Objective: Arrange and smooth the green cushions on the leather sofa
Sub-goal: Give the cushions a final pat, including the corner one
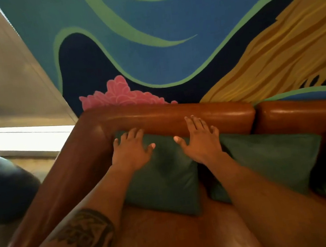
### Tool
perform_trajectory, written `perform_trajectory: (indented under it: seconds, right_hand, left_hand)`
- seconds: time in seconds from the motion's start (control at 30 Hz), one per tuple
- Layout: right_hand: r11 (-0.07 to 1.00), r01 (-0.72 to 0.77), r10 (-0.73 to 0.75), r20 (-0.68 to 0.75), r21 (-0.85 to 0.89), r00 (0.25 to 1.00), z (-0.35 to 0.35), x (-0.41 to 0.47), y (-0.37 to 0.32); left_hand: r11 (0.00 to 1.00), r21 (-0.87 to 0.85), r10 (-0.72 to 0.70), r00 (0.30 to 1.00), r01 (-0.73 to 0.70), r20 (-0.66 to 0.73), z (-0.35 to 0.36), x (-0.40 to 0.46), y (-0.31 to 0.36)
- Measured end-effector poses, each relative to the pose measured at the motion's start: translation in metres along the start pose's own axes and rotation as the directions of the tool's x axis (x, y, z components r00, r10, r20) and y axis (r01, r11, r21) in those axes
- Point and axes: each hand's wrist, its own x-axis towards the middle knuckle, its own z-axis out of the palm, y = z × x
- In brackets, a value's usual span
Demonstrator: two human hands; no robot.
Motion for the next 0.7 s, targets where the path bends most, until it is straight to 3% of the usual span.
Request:
perform_trajectory:
  seconds: [0.17,0.3,0.5,0.7]
  right_hand:
    - [0.996,-0.087,0.088,0.055,-0.015,0.995,0.036,0.005,-0.037]
    - [0.969,-0.239,0.229,0.143,0.056,0.963,0.079,-0.006,-0.036]
    - [0.821,-0.476,0.434,0.198,0.316,0.879,0.159,-0.015,-0.003]
    - [0.701,-0.428,0.510,0.019,0.571,0.860,0.215,-0.004,0.001]
  left_hand:
    - [1.000,0.001,0.004,0.998,-0.004,0.060,0.012,0.005,-0.065]
    - [0.998,-0.053,-0.031,0.994,0.037,0.108,0.044,0.016,-0.096]
    - [0.939,-0.260,-0.164,0.959,0.223,0.230,0.124,0.033,-0.126]
    - [0.780,-0.518,-0.254,0.935,0.350,0.248,0.195,0.049,-0.141]
